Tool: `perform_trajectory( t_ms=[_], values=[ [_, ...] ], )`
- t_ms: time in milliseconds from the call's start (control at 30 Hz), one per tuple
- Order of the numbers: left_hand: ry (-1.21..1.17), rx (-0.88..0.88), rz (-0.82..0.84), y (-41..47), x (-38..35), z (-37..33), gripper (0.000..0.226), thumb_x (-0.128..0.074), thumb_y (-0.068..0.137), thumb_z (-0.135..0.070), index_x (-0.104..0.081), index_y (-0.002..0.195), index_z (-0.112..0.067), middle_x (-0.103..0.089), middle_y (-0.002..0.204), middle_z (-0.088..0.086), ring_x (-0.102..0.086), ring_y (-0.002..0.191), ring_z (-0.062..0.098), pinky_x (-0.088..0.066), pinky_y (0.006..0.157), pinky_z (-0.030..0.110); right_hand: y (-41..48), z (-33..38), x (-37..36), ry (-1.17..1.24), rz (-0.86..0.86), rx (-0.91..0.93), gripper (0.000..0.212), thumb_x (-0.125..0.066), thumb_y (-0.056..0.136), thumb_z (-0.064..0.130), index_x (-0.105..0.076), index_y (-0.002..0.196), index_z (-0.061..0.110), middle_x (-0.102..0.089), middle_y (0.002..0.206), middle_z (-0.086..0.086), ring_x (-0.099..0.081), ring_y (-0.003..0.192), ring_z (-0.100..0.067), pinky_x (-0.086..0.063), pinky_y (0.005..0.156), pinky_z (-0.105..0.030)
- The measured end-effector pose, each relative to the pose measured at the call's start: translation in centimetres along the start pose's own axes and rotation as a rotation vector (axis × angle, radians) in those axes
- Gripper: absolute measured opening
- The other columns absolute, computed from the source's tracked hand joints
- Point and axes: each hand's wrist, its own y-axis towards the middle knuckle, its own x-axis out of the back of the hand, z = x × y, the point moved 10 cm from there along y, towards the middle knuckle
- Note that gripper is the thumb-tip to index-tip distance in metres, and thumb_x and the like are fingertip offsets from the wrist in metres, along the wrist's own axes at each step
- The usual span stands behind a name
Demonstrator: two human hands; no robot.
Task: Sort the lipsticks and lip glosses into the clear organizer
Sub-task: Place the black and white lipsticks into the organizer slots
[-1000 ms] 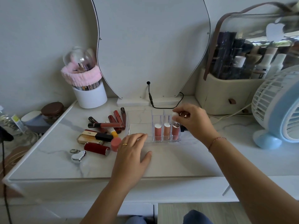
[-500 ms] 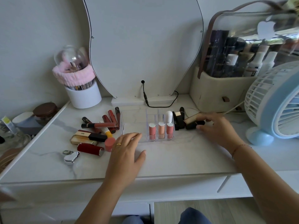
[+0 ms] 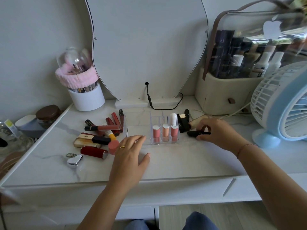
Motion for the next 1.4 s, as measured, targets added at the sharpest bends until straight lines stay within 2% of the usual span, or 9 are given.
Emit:
perform_trajectory(
  t_ms=[167, 367, 500, 667, 767, 967, 1167, 1300, 1400],
  values=[
    [-0.015, 0.005, -0.004, 0.0, 0.0, 0.0, 0.05, -0.062, 0.084, -0.027, -0.048, 0.131, -0.018, -0.05, 0.131, -0.005, -0.039, 0.126, 0.017, -0.04, 0.1, 0.036, 0.1, 2.2, 2.3, 0.259, -0.06, 0.04, 0.022, -0.069, 0.079, 0.02, -0.065, 0.099, 0.03, -0.064, 0.077, 0.015, -0.056, 0.066, 0.002, -0.042, 0.061, -0.011],
    [-0.016, -0.004, -0.015, -0.1, 0.1, 0.1, 0.049, -0.063, 0.084, -0.027, -0.049, 0.13, -0.019, -0.051, 0.129, -0.006, -0.04, 0.124, 0.017, -0.037, 0.101, 0.036, 2.7, 7.3, 5.0, 0.694, -0.172, 0.058, 0.015, -0.068, 0.08, 0.016, -0.062, 0.094, 0.016, -0.072, 0.087, -0.004, -0.07, 0.081, -0.019, -0.058, 0.079, -0.033],
    [-0.011, -0.007, -0.013, -0.1, 0.1, 0.0, 0.049, -0.06, 0.085, -0.029, -0.047, 0.132, -0.021, -0.049, 0.131, -0.007, -0.036, 0.126, 0.014, -0.029, 0.103, 0.029, 4.3, 10.1, 4.1, 0.615, -0.164, 0.102, 0.023, -0.068, 0.079, 0.015, -0.058, 0.099, 0.015, -0.07, 0.088, 0.0, -0.069, 0.08, -0.016, -0.057, 0.08, -0.033],
    [-0.013, -0.009, -0.006, -0.1, 0.0, 0.1, 0.049, -0.058, 0.086, -0.031, -0.046, 0.133, -0.022, -0.048, 0.132, -0.008, -0.034, 0.126, 0.012, -0.029, 0.104, 0.029, 5.0, 10.5, 2.0, 0.413, -0.137, 0.123, 0.019, -0.071, 0.078, 0.022, -0.061, 0.095, 0.022, -0.062, 0.084, 0.016, -0.06, 0.081, -0.003, -0.045, 0.072, -0.013],
    [-0.008, -0.01, -0.006, 0.0, 0.0, 0.1, 0.049, -0.057, 0.086, -0.031, -0.045, 0.133, -0.022, -0.048, 0.132, -0.009, -0.033, 0.127, 0.011, -0.026, 0.103, 0.027, 5.0, 9.8, 1.2, 0.314, -0.147, 0.101, 0.018, -0.07, 0.078, 0.027, -0.064, 0.095, 0.023, -0.06, 0.09, 0.011, -0.054, 0.087, -0.008, -0.039, 0.069, -0.018],
    [-0.006, -0.008, -0.002, -0.1, -0.1, 0.1, 0.049, -0.057, 0.086, -0.032, -0.045, 0.133, -0.023, -0.047, 0.132, -0.009, -0.034, 0.127, 0.013, -0.029, 0.104, 0.029, 4.9, 9.0, 0.3, 0.28, -0.129, 0.069, 0.017, -0.068, 0.079, 0.034, -0.065, 0.094, 0.028, -0.057, 0.104, 0.005, -0.047, 0.1, -0.013, -0.041, 0.085, -0.032],
    [0.0, -0.006, 0.0, -0.1, -0.1, 0.1, 0.049, -0.059, 0.086, -0.031, -0.046, 0.133, -0.021, -0.048, 0.132, -0.008, -0.035, 0.127, 0.014, -0.029, 0.104, 0.03, 4.5, 8.6, 1.0, 0.317, -0.123, 0.092, 0.023, -0.061, 0.083, 0.039, -0.066, 0.102, 0.028, -0.058, 0.104, 0.01, -0.051, 0.096, -0.007, -0.04, 0.08, -0.023],
    [0.002, 0.0, -0.004, -0.1, -0.1, 0.0, 0.049, -0.058, 0.086, -0.031, -0.046, 0.133, -0.021, -0.048, 0.132, -0.008, -0.035, 0.127, 0.014, -0.029, 0.104, 0.03, 3.5, 3.9, 4.3, 0.417, -0.267, -0.019, 0.022, -0.053, 0.09, 0.026, -0.067, 0.107, 0.022, -0.067, 0.102, 0.005, -0.058, 0.076, 0.007, -0.043, 0.067, -0.006],
    [0.002, 0.006, 0.0, -0.1, -0.2, 0.1, 0.049, -0.059, 0.085, -0.031, -0.047, 0.132, -0.021, -0.048, 0.132, -0.008, -0.036, 0.127, 0.015, -0.029, 0.103, 0.029, 2.7, 0.5, 4.3, 0.329, -0.226, -0.09, 0.026, -0.052, 0.091, 0.016, -0.065, 0.113, 0.018, -0.064, 0.111, 0.002, -0.057, 0.094, -0.001, -0.039, 0.077, -0.012]
  ],
)
